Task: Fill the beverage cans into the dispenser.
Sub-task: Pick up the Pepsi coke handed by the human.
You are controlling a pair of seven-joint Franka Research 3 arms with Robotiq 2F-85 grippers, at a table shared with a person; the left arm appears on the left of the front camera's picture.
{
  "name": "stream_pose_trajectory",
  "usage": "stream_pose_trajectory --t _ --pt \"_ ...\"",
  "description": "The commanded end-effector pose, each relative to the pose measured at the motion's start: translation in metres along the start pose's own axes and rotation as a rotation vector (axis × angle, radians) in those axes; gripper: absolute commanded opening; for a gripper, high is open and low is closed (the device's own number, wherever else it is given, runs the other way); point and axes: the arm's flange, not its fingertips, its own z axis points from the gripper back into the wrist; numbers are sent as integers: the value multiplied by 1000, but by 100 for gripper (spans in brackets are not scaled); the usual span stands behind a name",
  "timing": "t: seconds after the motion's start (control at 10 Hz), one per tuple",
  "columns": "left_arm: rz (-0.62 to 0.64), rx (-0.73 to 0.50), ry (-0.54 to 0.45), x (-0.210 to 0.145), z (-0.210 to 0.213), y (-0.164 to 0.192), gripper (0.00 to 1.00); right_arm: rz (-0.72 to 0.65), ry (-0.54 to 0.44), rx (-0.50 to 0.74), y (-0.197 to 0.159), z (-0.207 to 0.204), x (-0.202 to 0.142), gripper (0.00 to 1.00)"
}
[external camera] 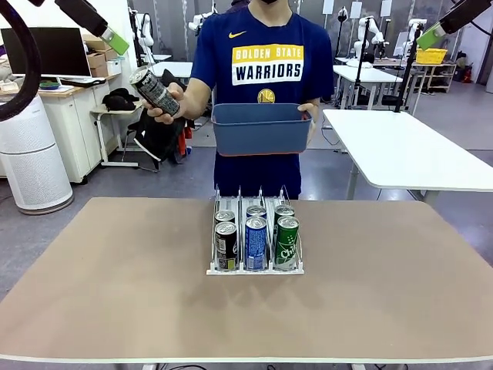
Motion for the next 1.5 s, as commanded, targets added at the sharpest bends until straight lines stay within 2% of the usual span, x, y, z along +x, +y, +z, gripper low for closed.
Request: stream_pose_trajectory --t 0.0,0.3,0.4,0.7,0.8,1.0,1.3,1.4 --pt "2 -3 -2 -1 0 0 100 -1 0 0 0 0 0 100" --pt "0 0 0 0 0 0 100 -1 0 0 0 0 0 100" --pt "-15 32 82 1 -9 0 100 -1 0 0 0 0 0 100" --pt "-151 36 190 -10 -33 32 100 -1 0 0 0 0 0 100" --pt "-126 35 188 -12 -43 35 100 -1 0 0 0 0 0 100" --pt "-188 66 171 -21 -51 51 100 -1 0 0 0 0 0 100" --pt "-160 121 105 -25 -54 58 100 -1 0 0 0 0 0 100" --pt "-193 135 81 -28 -54 62 100 -1 0 0 0 0 0 100"
